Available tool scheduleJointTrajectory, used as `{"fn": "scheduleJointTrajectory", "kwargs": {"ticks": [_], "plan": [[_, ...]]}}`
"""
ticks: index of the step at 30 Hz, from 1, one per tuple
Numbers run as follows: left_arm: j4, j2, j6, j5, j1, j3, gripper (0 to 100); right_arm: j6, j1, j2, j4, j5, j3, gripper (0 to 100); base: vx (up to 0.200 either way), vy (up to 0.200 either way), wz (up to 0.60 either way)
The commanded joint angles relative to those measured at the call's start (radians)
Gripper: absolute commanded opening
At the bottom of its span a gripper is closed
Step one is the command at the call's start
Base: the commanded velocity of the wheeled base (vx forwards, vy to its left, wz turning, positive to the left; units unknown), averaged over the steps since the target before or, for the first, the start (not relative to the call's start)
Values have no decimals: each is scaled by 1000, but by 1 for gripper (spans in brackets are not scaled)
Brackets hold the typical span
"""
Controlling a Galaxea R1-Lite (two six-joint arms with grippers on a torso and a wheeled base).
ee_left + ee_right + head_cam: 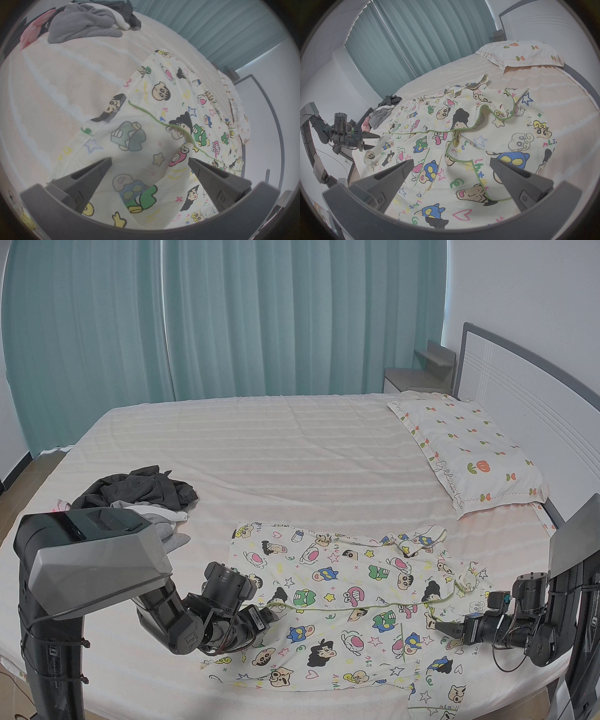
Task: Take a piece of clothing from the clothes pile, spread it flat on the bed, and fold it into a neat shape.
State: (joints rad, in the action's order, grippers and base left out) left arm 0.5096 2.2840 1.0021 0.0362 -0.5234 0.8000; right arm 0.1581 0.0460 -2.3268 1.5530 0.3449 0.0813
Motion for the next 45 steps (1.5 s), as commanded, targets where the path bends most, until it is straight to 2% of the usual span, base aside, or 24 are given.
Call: {"fn": "scheduleJointTrajectory", "kwargs": {"ticks": [1,7,10,11,14,19,24,30,36,44,45], "plan": [[-85,-31,36,5,-18,84,100,0,2,-3,18,0,0,100,0,0,0],[-102,-23,50,64,-96,71,100,-2,0,-5,18,0,0,100,0,0,0],[-105,-23,59,79,-106,71,100,-2,0,-5,18,0,0,100,0,0,0],[-118,-20,66,110,-119,76,100,-2,0,-5,18,0,0,100,0,0,0],[-120,-12,99,154,-119,84,100,-2,0,-5,18,0,-2,100,0,0,0],[-123,-20,161,151,-112,76,100,-8,0,-17,18,0,-3,100,0,0,0],[-180,-32,167,148,-113,65,100,-8,0,-16,18,0,-3,100,0,0,0],[-204,-37,225,157,-112,62,100,-8,0,-17,18,0,-5,100,0,0,0],[-204,-24,236,211,-109,42,100,-8,0,-17,18,0,-5,100,0,0,0],[-203,-15,225,222,-106,50,100,-9,2,-17,18,0,-8,100,0,0,0],[-203,-5,211,243,-107,50,100,-9,2,-17,18,2,-8,100,0,0,0]]}}
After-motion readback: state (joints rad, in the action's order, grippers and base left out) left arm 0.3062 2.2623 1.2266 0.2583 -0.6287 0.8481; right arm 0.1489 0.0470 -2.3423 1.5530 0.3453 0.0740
